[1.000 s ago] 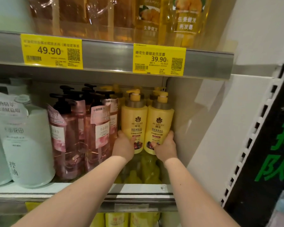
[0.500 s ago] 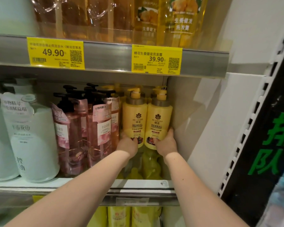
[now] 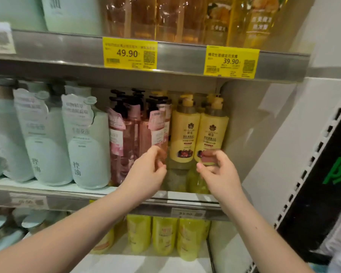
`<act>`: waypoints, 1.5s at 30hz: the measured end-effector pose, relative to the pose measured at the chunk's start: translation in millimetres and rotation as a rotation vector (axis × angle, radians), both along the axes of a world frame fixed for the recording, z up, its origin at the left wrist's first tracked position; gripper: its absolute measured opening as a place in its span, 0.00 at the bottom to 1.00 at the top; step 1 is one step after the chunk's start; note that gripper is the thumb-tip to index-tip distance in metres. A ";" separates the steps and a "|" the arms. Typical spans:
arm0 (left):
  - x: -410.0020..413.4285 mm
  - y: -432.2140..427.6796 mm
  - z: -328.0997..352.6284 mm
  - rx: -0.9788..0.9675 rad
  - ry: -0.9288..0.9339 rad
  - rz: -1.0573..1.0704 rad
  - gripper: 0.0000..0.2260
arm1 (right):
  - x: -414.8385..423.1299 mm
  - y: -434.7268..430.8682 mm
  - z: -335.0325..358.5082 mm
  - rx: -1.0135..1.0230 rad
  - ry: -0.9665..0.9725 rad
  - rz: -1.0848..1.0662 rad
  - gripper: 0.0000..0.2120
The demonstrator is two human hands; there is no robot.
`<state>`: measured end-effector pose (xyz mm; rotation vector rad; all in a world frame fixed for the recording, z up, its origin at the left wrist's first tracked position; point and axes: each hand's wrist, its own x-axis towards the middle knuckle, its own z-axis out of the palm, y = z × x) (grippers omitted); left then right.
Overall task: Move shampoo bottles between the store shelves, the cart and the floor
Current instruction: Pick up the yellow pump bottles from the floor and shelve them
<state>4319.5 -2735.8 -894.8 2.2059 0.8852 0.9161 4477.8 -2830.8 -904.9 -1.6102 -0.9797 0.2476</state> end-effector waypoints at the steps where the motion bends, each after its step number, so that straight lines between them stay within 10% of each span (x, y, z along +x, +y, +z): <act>1: -12.5 -1.0 -0.6 0.010 -0.020 -0.013 0.08 | -9.6 -2.6 -0.2 0.003 0.007 0.036 0.10; 28: -325.9 -4.6 -262.5 -0.306 0.679 0.064 0.15 | -244.7 0.0 -288.1 -0.763 -0.058 0.929 0.09; 36: -339.8 0.9 -319.3 -0.491 0.787 0.019 0.40 | -265.1 -26.0 -331.7 -0.967 -0.392 1.173 0.34; 45: -323.3 -5.9 -362.7 -0.580 0.614 0.033 0.57 | -276.2 -60.2 -375.1 -0.866 -0.052 1.180 0.54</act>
